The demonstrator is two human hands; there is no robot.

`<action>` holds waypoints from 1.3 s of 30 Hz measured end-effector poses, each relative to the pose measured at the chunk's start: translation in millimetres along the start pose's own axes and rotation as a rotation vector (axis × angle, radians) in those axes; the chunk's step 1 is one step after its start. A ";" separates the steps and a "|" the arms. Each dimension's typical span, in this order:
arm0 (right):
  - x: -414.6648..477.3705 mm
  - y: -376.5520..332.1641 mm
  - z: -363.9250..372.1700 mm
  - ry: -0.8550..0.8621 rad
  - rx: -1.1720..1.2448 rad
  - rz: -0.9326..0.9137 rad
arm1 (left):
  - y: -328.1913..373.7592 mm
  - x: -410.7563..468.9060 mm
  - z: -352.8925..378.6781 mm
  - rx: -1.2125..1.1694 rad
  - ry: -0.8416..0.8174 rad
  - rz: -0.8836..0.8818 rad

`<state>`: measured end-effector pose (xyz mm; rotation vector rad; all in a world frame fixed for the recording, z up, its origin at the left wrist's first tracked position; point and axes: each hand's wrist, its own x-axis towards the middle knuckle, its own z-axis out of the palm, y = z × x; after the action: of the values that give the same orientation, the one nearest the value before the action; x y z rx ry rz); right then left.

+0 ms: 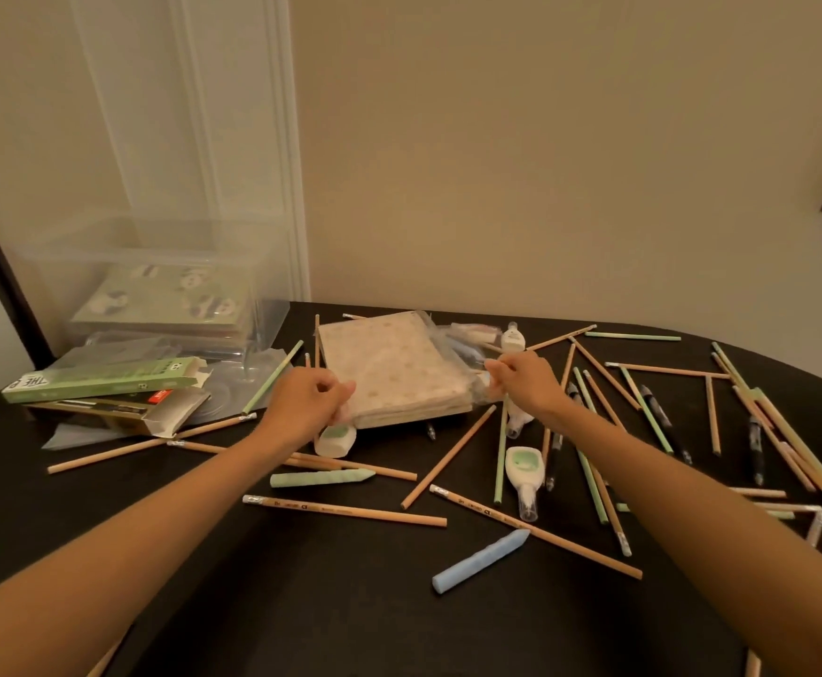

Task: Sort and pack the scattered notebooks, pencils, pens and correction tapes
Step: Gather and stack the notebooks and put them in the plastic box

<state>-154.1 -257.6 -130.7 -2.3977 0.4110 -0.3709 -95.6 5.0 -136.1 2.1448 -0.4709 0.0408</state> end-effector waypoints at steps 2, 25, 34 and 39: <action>5.2 -7.1 13.5 0.090 -0.017 0.091 | 0.5 5.0 6.0 -0.025 0.058 -0.122; 46.0 -49.9 9.4 -0.021 0.938 0.743 | 9.7 70.5 -18.5 -0.744 -0.263 -0.647; 34.7 -39.0 1.4 -0.016 0.990 0.762 | 15.9 55.8 -3.9 -1.078 -0.127 -0.490; 13.4 -40.7 -21.8 0.032 0.820 0.646 | 41.7 41.1 -8.2 -1.036 -0.141 -0.348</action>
<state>-142.0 -245.5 -85.8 -1.3745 0.8258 -0.2147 -70.8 -22.9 -90.3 1.1759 -0.1236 -0.4571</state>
